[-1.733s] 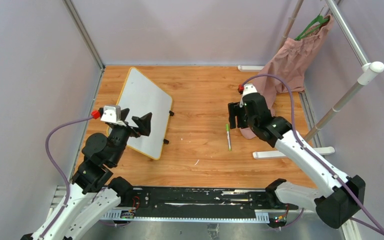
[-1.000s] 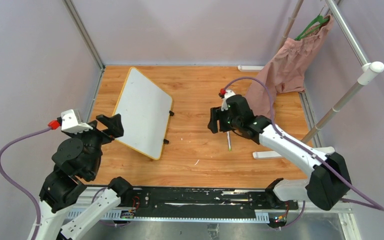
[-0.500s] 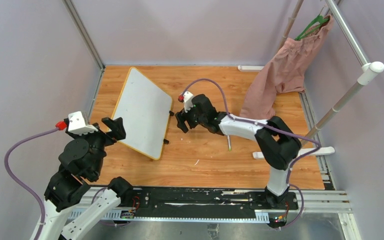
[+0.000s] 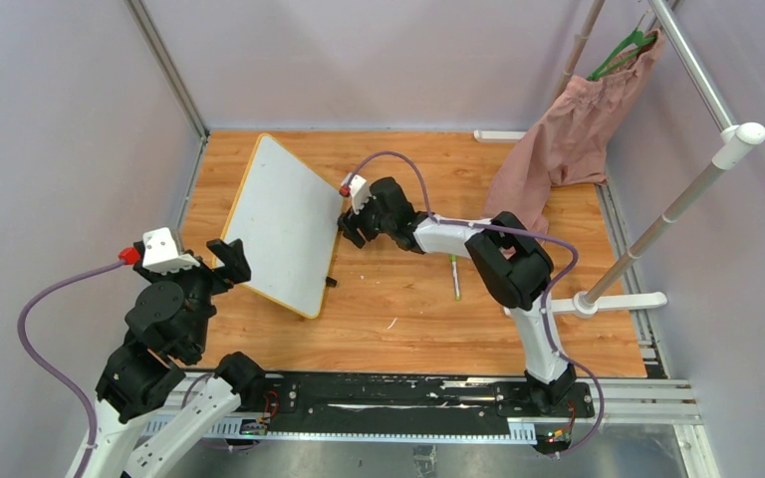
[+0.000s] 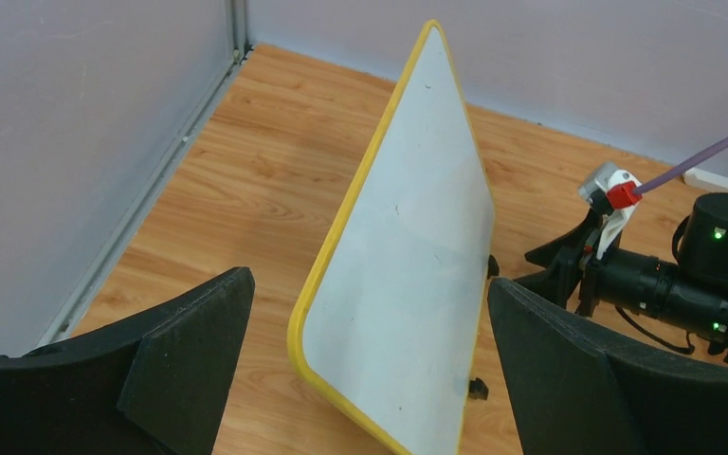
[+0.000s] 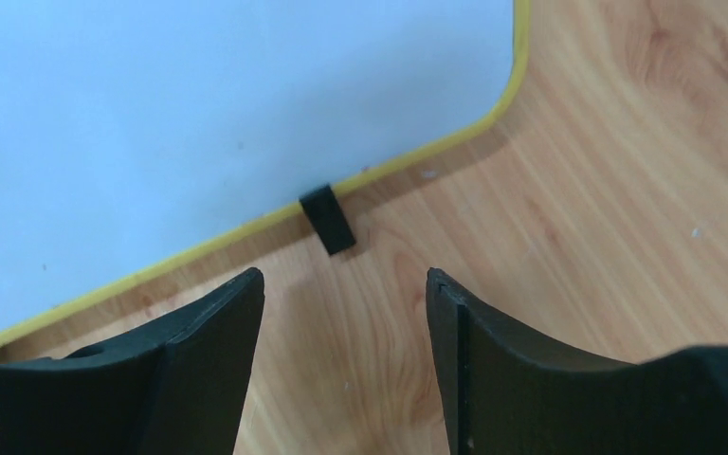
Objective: Write a sentence on the whiteboard
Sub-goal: Move the whiteboard stand to the center of the board.
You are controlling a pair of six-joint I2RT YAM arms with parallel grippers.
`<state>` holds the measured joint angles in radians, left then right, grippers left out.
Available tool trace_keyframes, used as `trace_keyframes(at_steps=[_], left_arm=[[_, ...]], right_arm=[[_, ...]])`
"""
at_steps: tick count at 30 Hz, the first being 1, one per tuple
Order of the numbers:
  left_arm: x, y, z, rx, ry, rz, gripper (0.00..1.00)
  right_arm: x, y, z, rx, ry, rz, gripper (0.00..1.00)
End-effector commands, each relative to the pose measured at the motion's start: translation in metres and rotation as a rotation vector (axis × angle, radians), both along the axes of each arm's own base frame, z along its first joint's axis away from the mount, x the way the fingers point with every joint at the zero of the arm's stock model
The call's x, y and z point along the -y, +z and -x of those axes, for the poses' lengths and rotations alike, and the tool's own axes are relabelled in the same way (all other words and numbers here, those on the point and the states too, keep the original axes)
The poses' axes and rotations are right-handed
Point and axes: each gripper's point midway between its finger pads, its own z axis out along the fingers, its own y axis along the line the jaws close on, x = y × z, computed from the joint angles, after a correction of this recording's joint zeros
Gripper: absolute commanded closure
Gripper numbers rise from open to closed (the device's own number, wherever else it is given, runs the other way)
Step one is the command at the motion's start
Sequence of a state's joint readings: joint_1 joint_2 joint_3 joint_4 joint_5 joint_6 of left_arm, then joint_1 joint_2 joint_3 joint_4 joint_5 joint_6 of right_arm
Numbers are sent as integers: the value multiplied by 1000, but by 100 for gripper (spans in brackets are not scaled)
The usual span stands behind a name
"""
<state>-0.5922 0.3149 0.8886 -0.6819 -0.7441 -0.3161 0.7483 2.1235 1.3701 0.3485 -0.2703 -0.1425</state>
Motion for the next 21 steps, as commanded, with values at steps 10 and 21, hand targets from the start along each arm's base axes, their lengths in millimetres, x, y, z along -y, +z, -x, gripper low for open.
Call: trace_keyframes(at_steps=[10, 21], left_arm=[[-7, 6, -1, 32, 38, -23, 0], [-6, 2, -3, 27, 36, -28, 0]], right_arm=[[-27, 3, -21, 7, 77, -15, 40], [-17, -1, -16, -3, 62, -11, 39]])
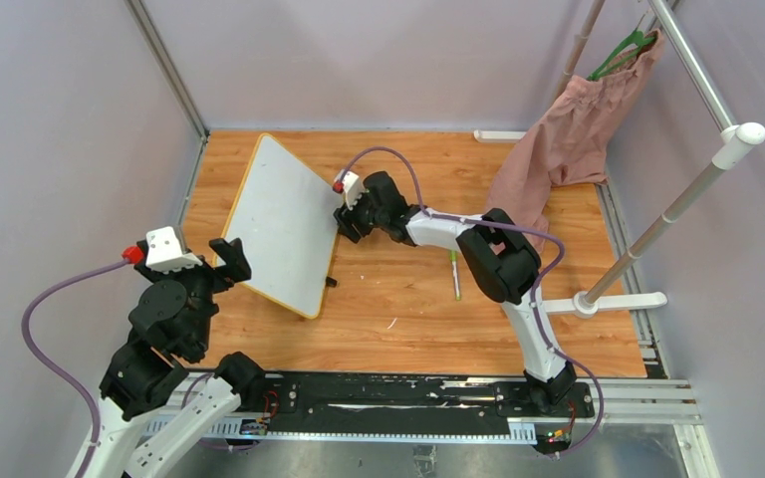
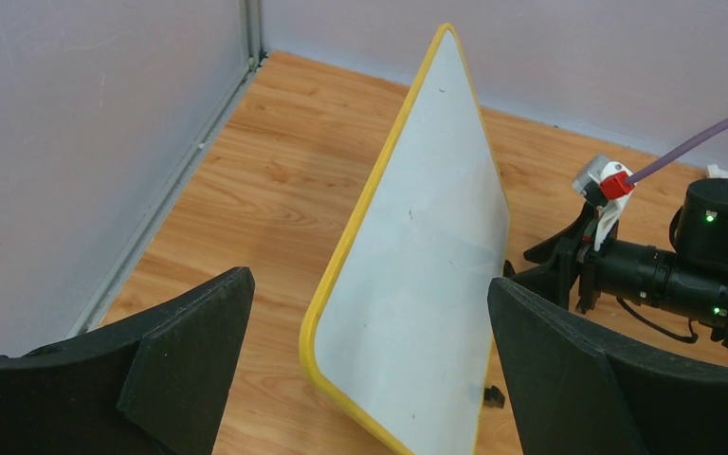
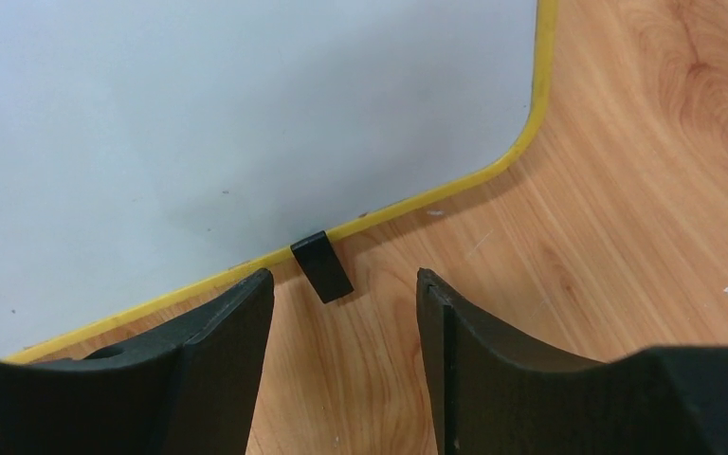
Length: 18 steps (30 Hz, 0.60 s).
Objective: Write a sentence on the whiteboard
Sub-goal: Move the whiteboard stand to the center of the board.
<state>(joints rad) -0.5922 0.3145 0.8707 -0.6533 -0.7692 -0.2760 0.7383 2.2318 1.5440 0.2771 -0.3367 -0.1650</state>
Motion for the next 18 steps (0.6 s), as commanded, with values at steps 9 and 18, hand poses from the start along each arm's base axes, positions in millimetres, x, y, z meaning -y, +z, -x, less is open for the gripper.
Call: trace_keyframes(at_steps=[9, 18], left_arm=[[1, 3, -2, 21, 4, 13, 0], [-2, 9, 1, 30, 6, 15, 0]], right_arm=[[3, -8, -3, -11, 13, 35, 41], [-5, -12, -4, -36, 51, 56, 51]])
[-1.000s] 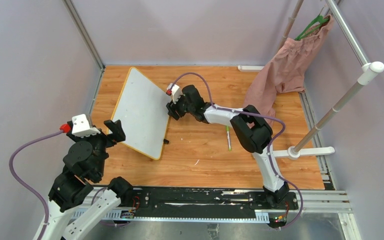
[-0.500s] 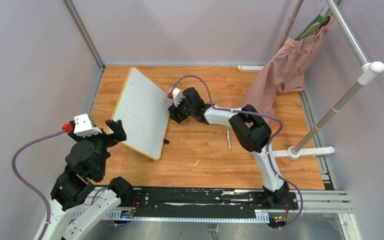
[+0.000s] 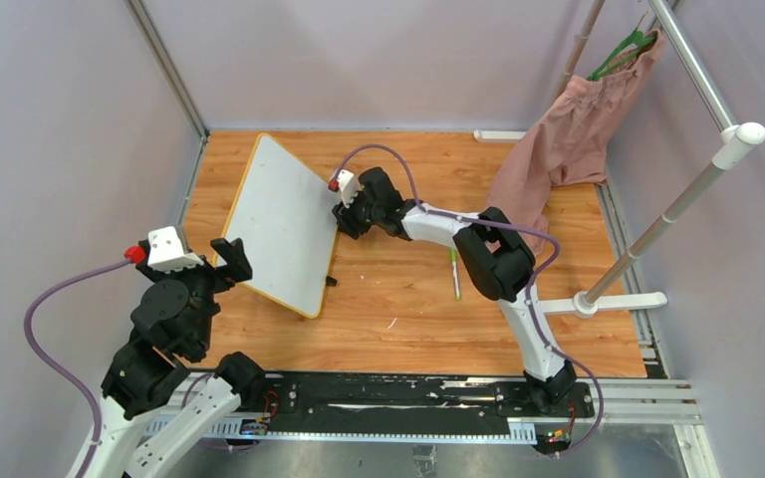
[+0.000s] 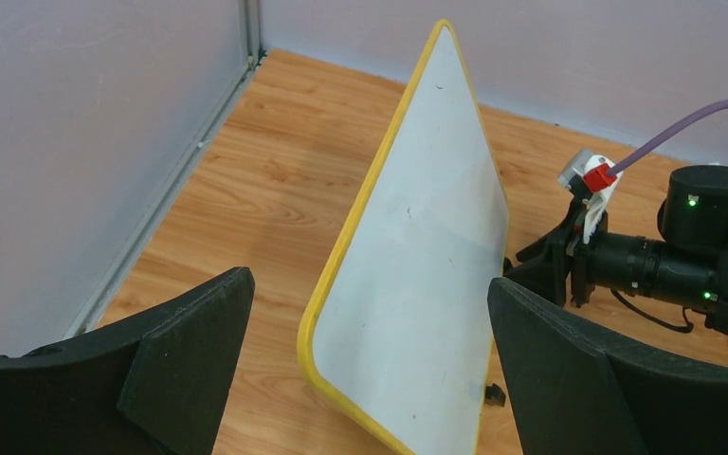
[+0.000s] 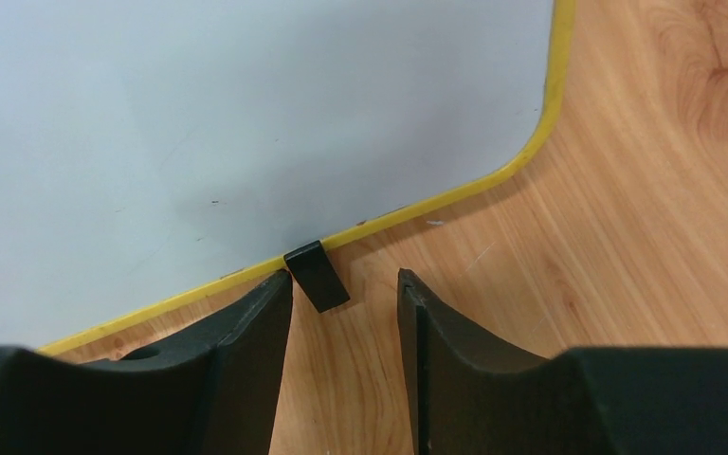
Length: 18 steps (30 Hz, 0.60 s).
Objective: Write a sentence on the whiteboard
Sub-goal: Move the whiteboard stand to the center of the board.
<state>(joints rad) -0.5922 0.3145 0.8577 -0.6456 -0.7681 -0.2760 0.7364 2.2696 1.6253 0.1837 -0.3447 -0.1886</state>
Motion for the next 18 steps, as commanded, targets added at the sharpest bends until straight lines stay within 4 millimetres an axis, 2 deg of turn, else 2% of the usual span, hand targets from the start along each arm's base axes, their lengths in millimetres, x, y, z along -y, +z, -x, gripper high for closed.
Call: trace_keyframes(at_steps=[1, 9, 12, 18], left_arm=[[-3, 12, 2, 34, 8, 16, 0], [-2, 10, 1, 32, 7, 16, 0], [0, 9, 0, 29, 3, 16, 0], [1, 7, -1, 25, 0, 16, 0]], right_arm=[[-3, -8, -1, -18, 37, 18, 52], [-4, -10, 0, -27, 55, 37, 60], [-5, -11, 0, -29, 59, 40, 66], [-5, -9, 1, -18, 61, 37, 86]])
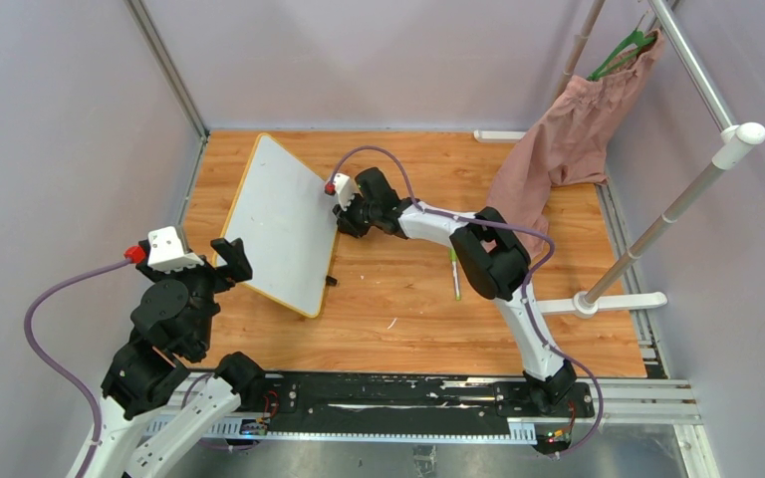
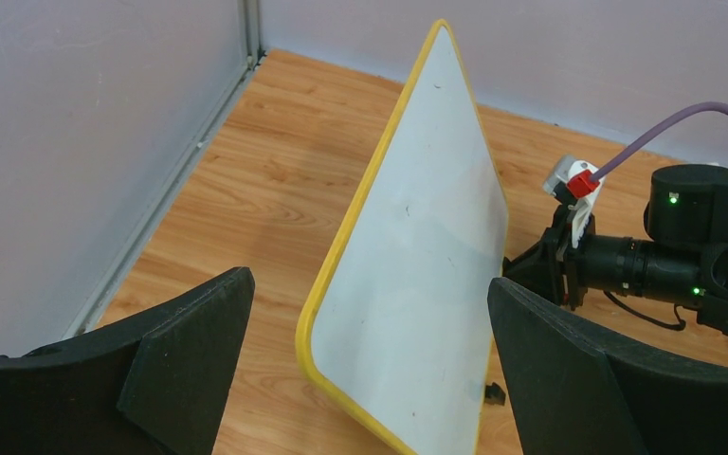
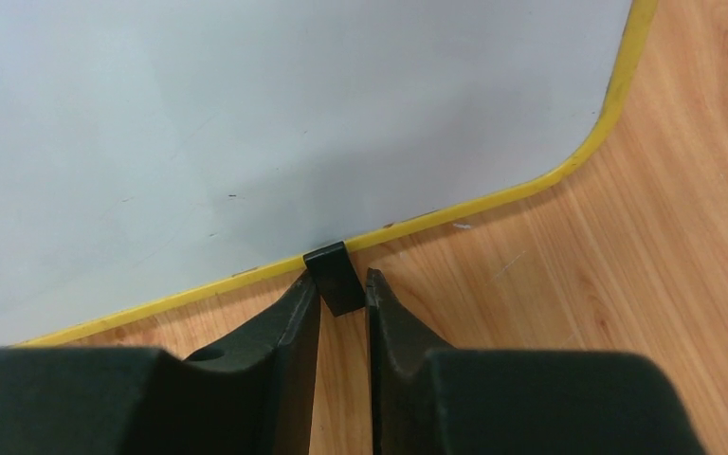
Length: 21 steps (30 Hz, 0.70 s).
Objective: Write a sentence on the whiteboard
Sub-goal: Move the whiteboard stand to the center of the board.
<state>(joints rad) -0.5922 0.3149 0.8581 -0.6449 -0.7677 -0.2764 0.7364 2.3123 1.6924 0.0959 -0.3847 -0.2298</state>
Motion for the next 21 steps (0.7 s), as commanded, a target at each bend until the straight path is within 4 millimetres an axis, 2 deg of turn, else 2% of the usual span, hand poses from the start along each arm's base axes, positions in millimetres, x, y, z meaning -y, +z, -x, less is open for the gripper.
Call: trace_keyframes(at_steps=[1, 4, 11, 17, 21], left_arm=[[1, 7, -1, 22, 0, 15, 0], [1, 7, -1, 24, -1, 16, 0], [5, 7, -3, 27, -18, 29, 0], [11, 2, -6, 20, -35, 41, 0], [17, -3, -10, 15, -49, 52, 0]], right_arm=[[0, 3, -3, 17, 2, -3, 89], [9, 0, -5, 36, -36, 21, 100], [43, 0, -14, 104, -174, 85, 100], [84, -3, -21, 125, -345, 157, 100], [122, -4, -28, 125, -504, 210, 100]])
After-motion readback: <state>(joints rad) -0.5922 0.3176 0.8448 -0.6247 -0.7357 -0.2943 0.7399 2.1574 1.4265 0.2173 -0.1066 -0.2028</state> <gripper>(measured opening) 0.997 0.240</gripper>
